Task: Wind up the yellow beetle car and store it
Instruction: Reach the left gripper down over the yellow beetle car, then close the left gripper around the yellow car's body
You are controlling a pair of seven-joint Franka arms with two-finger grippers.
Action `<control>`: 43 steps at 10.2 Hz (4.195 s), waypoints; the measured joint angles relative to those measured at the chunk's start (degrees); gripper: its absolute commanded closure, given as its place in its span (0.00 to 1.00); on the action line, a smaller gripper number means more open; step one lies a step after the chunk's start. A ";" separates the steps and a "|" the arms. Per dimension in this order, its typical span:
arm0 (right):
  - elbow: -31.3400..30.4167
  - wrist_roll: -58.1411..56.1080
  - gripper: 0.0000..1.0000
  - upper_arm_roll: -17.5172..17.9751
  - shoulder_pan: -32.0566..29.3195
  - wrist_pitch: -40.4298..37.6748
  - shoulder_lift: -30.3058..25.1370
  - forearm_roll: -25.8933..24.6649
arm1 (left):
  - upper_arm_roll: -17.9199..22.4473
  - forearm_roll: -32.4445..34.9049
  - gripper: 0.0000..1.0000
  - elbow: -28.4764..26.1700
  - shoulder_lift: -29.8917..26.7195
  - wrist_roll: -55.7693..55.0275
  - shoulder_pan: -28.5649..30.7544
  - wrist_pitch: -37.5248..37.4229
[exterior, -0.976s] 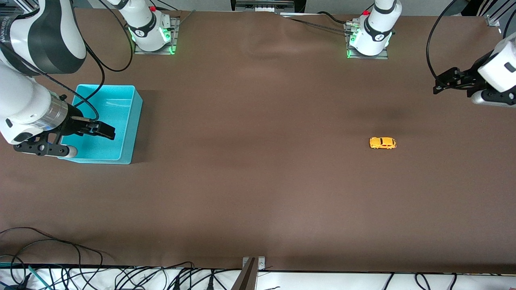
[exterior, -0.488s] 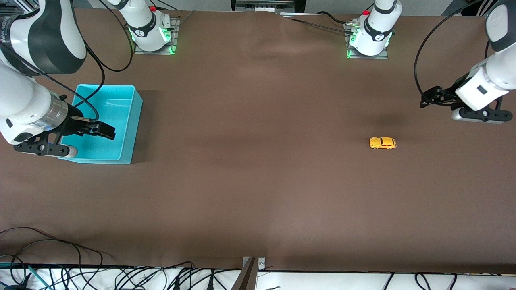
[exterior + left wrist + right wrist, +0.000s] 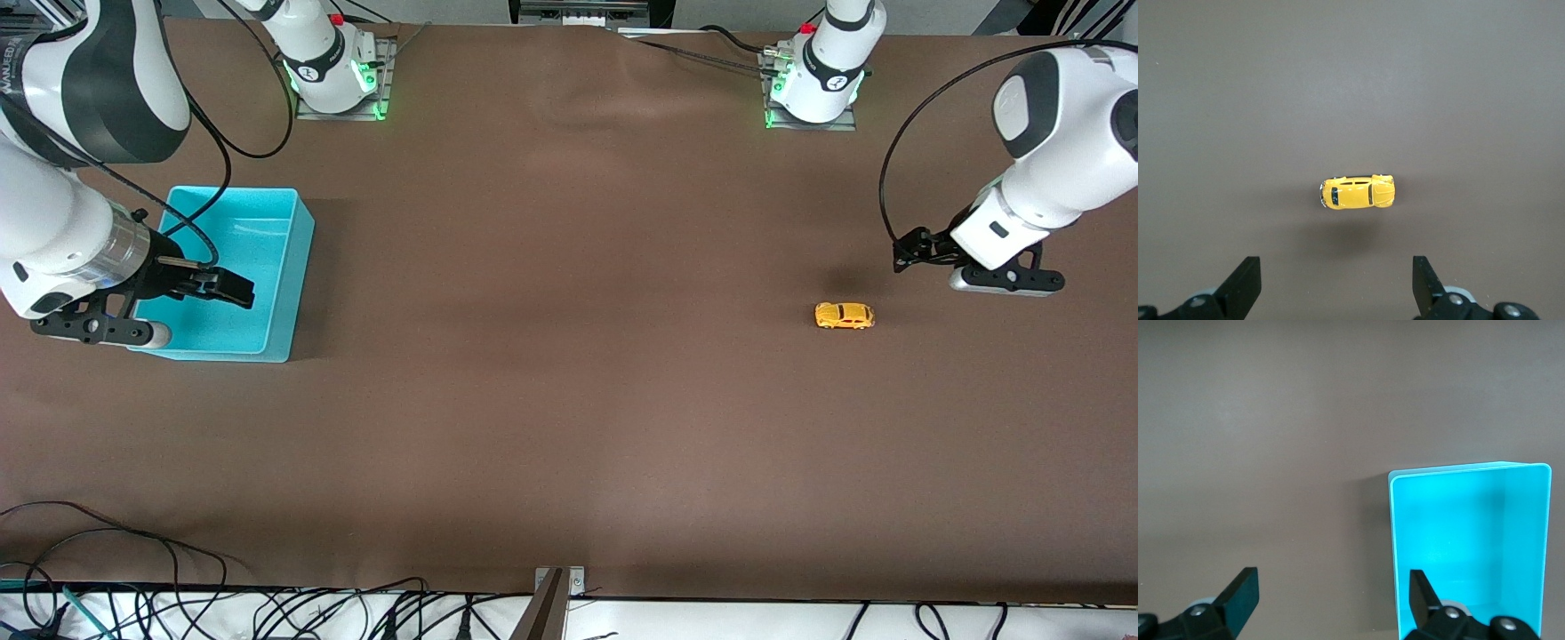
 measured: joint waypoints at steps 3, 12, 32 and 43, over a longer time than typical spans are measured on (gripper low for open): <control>-0.02 0.00 0.00 0.00 0.00 -0.01 0.00 0.00 | 0.00 0.00 0.00 -4.31 2.70 0.00 0.29 8.25; -0.04 0.00 0.00 0.00 -0.01 -0.01 0.00 0.01 | -0.53 0.11 0.00 -5.24 15.54 17.79 -0.46 19.20; -0.04 -0.02 0.00 0.00 -0.01 -0.01 0.00 0.42 | -0.57 0.45 1.00 -4.84 23.19 83.36 -1.26 25.75; -0.04 -0.03 0.00 0.00 -0.02 -0.01 0.00 0.44 | 8.01 0.39 1.00 -3.18 24.75 98.76 1.11 25.81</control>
